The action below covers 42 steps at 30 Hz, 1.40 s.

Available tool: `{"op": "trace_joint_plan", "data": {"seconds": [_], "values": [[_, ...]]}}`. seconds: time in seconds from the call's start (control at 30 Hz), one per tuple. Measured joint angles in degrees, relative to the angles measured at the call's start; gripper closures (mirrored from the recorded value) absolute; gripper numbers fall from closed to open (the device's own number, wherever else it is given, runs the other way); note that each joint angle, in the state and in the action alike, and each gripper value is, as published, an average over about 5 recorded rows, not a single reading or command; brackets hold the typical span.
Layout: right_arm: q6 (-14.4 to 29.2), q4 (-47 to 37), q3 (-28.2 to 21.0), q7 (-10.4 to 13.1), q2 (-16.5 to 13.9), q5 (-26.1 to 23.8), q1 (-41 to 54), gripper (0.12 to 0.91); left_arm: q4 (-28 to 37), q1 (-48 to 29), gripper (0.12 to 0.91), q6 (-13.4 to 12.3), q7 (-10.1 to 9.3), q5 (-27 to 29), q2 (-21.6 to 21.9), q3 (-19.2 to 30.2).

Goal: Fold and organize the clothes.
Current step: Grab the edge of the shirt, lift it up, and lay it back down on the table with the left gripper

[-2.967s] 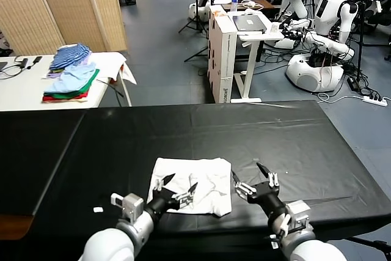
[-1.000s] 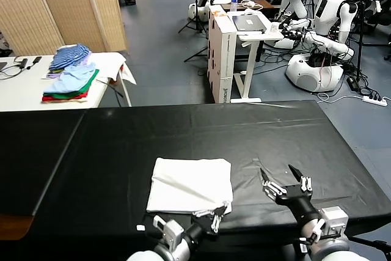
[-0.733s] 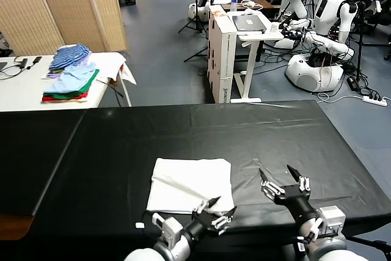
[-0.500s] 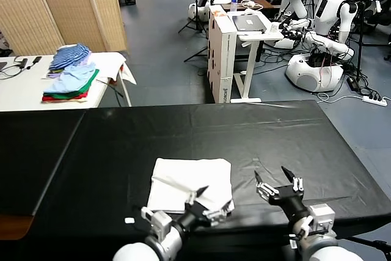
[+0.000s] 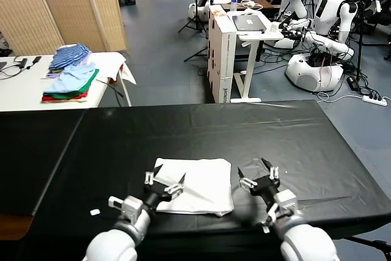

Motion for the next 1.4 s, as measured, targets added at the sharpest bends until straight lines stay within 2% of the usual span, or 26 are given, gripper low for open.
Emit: {"op": "trace_joint_plan", "data": {"seconds": [0.13,0.47,0.73,0.97,1.17,1.3,1.4], "values": [[0.1,-3.1,-2.1,0.2,0.6,0.5,3.2,0.118,-0.4,1.0,0.123,0.7,-0.08,1.9,0.1,-1.7],[-0.5,-7.0,-5.8,0.3,1.8,1.1,6.6,0.118,-1.9,2.0,0.123,0.9,-0.21,2.1,-0.5,-3.1],[-2.9,-9.2,-6.4,0.9,1.4,-0.5,7.8,0.118,-2.3,2.7,0.123,0.9,-0.3,2.0,-0.8,-3.3],[-3.1,-9.5,-6.5,0.9,1.6,-0.7,7.8,0.118,-2.5,3.1,0.123,0.9,-0.6,1.9,-0.8,-4.0],[-1.7,-6.9,-4.4,0.5,1.3,1.0,6.4,0.118,-2.5,3.2,0.123,2.3,-1.93,-0.6,-0.6,-5.6],[-1.3,-2.9,-1.0,0.6,0.3,4.6,4.5,0.118,-2.3,3.0,0.123,3.9,-2.25,-5.7,-0.8,-6.7],[-1.5,0.6,2.4,1.0,-0.2,7.9,2.9,0.118,-1.6,2.8,0.123,3.4,-2.1,-10.0,-1.1,-7.2]]}}
